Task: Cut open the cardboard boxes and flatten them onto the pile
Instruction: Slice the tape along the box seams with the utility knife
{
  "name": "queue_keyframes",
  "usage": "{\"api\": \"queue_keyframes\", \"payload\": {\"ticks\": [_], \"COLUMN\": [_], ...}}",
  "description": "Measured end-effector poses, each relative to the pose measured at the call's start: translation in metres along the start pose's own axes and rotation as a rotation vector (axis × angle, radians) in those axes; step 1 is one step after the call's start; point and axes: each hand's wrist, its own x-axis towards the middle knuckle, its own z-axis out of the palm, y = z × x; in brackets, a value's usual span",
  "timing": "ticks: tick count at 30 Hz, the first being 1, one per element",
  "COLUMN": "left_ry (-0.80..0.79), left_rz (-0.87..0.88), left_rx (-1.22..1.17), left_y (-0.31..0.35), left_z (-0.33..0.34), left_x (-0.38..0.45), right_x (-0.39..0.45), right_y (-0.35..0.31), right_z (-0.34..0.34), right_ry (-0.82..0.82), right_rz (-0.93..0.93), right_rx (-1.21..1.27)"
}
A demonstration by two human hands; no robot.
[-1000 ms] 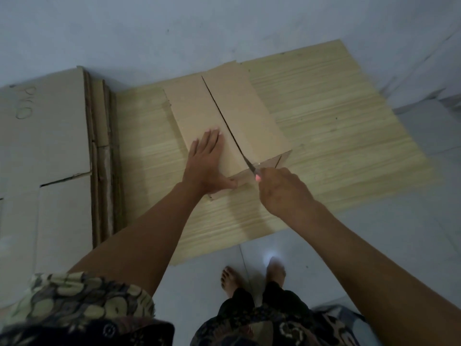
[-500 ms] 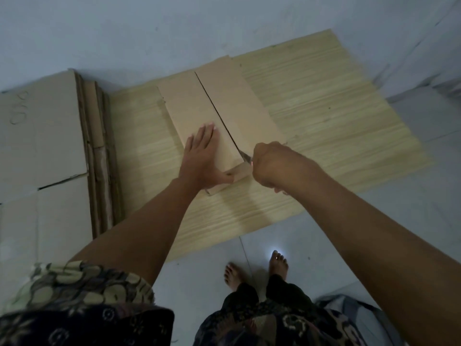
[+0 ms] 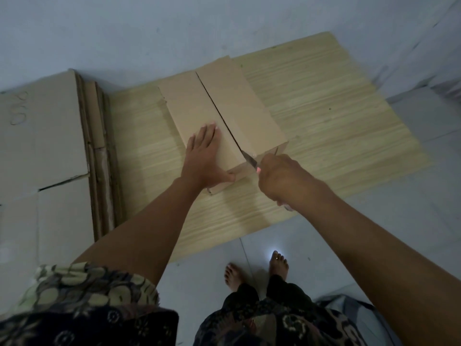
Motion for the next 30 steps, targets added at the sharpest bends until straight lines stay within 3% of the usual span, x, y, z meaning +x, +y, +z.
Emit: {"api": "queue_keyframes", "payload": {"ticks": [7, 18, 23, 30], "left_ry": [-0.044, -0.074, -0.155, -0.024], "left_rz": [0.019, -0.018, 0.068, 0.169], "left_rx": [-0.003, -0.060, -0.111, -0.154], "left_y": [0.000, -0.004, -0.012, -0.020], "left_z": [-0.004, -0.011, -0.021, -0.019], "left_x": [0.001, 0.003, 0.000, -0.021], "right_x": [0.001, -0.003, -0.011, -0.013], "right_y": [0.013, 0.038, 0.049, 0.062], "right_z": [0.011, 0.021, 0.026, 0.040], "right_ry": [0.003, 0.159, 0.228, 0.206], "right_rz": [-0.010, -0.092, -0.071, -0.119], "right_rx": [0.054, 0.298, 0.327, 0.177]}}
